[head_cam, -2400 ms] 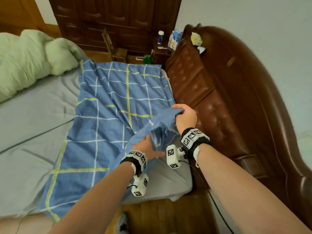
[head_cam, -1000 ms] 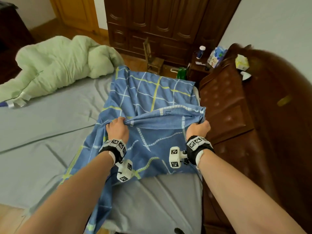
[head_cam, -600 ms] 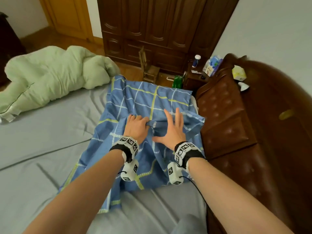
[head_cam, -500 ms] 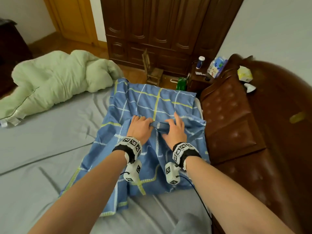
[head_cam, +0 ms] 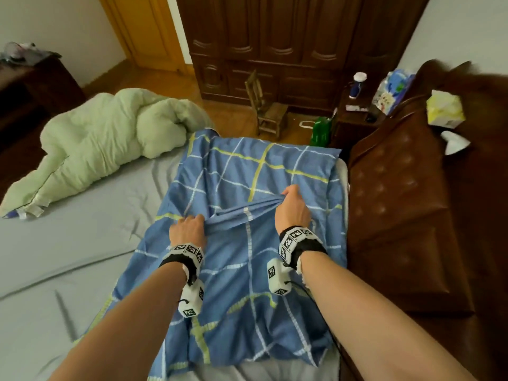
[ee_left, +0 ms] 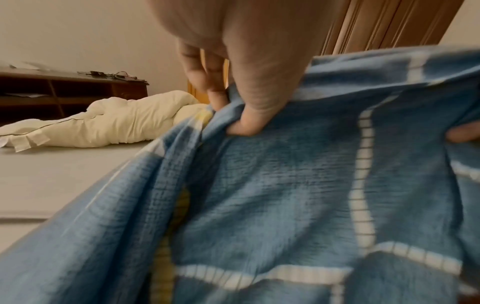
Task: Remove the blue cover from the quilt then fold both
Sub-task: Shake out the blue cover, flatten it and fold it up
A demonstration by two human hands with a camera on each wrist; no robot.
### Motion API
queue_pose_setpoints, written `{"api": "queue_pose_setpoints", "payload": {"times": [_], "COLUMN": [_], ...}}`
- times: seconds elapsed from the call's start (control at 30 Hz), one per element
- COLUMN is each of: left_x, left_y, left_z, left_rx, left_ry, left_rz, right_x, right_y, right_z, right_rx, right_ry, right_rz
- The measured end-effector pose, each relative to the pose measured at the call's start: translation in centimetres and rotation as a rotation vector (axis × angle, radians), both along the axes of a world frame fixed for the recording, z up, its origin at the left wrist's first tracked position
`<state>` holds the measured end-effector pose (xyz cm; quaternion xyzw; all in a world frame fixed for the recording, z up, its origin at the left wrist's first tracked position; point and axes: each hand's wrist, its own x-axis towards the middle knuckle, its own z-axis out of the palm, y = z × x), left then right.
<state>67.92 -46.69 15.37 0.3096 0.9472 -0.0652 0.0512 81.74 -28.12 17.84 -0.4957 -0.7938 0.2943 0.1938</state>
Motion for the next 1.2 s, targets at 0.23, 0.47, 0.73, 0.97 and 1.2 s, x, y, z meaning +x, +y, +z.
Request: {"api": "queue_pose_setpoints", "payload": {"times": [0.23, 0.47, 0.73, 0.97, 1.2], "left_x": [-2.2, -9.0, -15.7, -18.1, -16.3], "left_y": [4.8, 6.7, 11.1, 10.8, 7.4], "left_z": [2.9, 5.6, 3.5, -2.2, -7.4], "left_rx": [-0.023, 0.248, 0.154, 0.244, -0.001], "left_ry": [-0.102, -0.176, 0.006, -0.344, -0.595], "left_rz": [0.228, 0.316, -0.251, -0.209, -0.502], "right_x": [3.6, 1.2, -3.4, -8.9, -9.6], "right_y": [8.9, 9.3, 7.9, 3.5, -5.5], "right_z": [1.5, 1.9, 0.3, -5.3, -9.4], "right_rx": [-0.046, -0.095, 0.057, -0.222, -0.542], "right_ry": [0.141, 0.199, 0.08, -0.151, -0.058], "right_rz": [-0.289, -0.338, -0.24, -0.141, -0.205]}}
